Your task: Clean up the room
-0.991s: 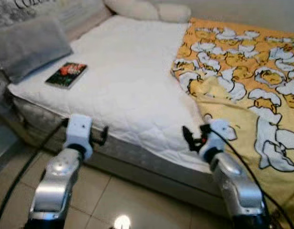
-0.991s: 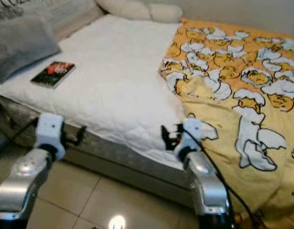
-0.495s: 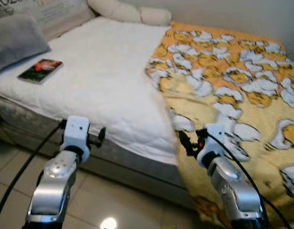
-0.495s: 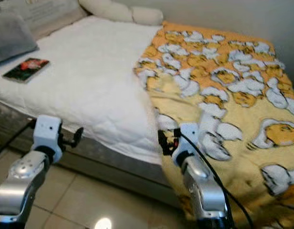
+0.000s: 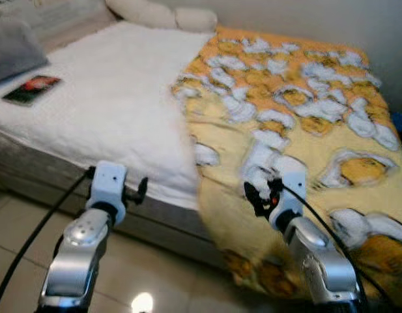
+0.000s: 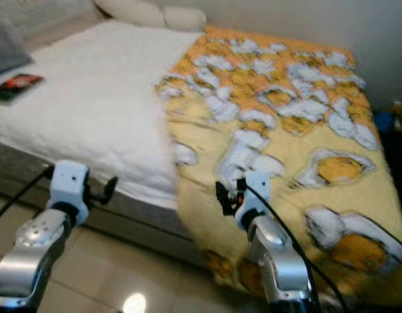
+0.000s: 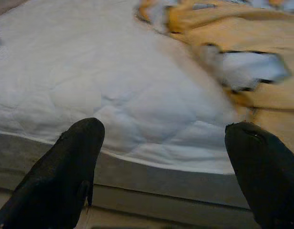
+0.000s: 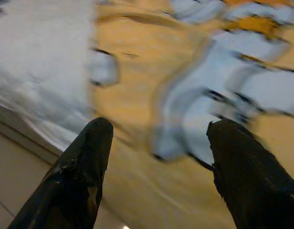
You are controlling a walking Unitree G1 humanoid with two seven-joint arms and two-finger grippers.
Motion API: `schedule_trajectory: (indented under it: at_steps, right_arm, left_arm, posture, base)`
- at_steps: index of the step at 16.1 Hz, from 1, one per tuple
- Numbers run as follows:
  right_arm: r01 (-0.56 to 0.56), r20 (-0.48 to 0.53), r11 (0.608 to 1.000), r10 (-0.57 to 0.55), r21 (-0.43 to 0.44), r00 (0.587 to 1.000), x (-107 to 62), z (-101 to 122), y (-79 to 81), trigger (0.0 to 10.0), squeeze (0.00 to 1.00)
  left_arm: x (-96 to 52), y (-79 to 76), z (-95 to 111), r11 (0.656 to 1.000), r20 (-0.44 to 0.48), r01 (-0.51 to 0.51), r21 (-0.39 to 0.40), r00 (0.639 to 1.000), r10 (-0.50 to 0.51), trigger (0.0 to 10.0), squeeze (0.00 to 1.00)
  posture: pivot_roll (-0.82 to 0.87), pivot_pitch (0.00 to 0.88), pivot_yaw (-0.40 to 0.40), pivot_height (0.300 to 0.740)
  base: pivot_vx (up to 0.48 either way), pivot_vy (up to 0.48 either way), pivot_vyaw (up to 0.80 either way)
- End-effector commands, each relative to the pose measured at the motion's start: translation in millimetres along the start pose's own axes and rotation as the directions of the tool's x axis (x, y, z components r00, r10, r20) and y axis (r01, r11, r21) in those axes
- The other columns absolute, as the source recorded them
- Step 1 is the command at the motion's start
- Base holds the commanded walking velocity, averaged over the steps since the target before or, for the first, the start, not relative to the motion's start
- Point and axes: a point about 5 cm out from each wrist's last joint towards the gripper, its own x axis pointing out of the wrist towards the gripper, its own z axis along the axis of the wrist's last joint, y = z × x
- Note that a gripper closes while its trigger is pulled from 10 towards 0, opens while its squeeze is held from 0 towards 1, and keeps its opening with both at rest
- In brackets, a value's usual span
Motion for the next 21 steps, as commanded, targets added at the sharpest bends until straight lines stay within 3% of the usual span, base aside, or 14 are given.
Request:
schedule_trajectory:
  at_steps: [1,4,5,12,21]
  right_arm:
    - [0.015,0.011,1.0,-0.015,-0.009,1.0,-1.3,4.1,-3.0,10.0,0.0]
    - [0.012,0.007,1.0,-0.012,-0.011,1.0,-1.7,3.1,-2.4,10.0,0.0]
    - [0.009,0.007,1.0,-0.009,-0.01,1.0,-2.0,3.3,-2.1,10.0,0.0]
    - [0.015,0.013,1.0,-0.015,-0.007,1.0,-1.9,5.6,-4.1,10.0,0.0]
    - [0.005,0.016,1.0,-0.005,0.0,1.0,-3.1,6.0,-2.3,10.0,0.0]
  left_arm:
    - [0.8,-3.3,4.0,1.0,0.019,0.01,0.014,1.0,-0.011,10.0,1.0]
    - [0.8,-3.5,4.3,1.0,0.026,0.009,0.015,1.0,-0.01,10.0,1.0]
    - [1.2,-5.3,4.2,1.0,0.021,0.015,-0.022,1.0,-0.014,10.0,1.0]
    - [2.0,-7.4,6.8,0.999,0.04,0.029,-0.037,0.999,-0.027,10.0,1.0]
    - [0.8,-8.3,7.6,0.998,0.044,0.039,-0.05,0.998,-0.037,10.0,1.0]
  posture:
    - [-0.09,0.0,-0.004,0.74]
    - [-0.1,0.0,-0.003,0.74]
    - [-0.1,0.0,-0.003,0.74]
    - [-0.1,0.0,-0.006,0.74]
    - [-0.1,0.0,-0.008,0.74]
  base:
    - [0.0,-0.364,0.0]
    - [0.0,-0.351,0.0]
    - [0.0,0.0,0.0]
    - [0.0,0.0,0.0]
    - [0.289,0.0,0.0]
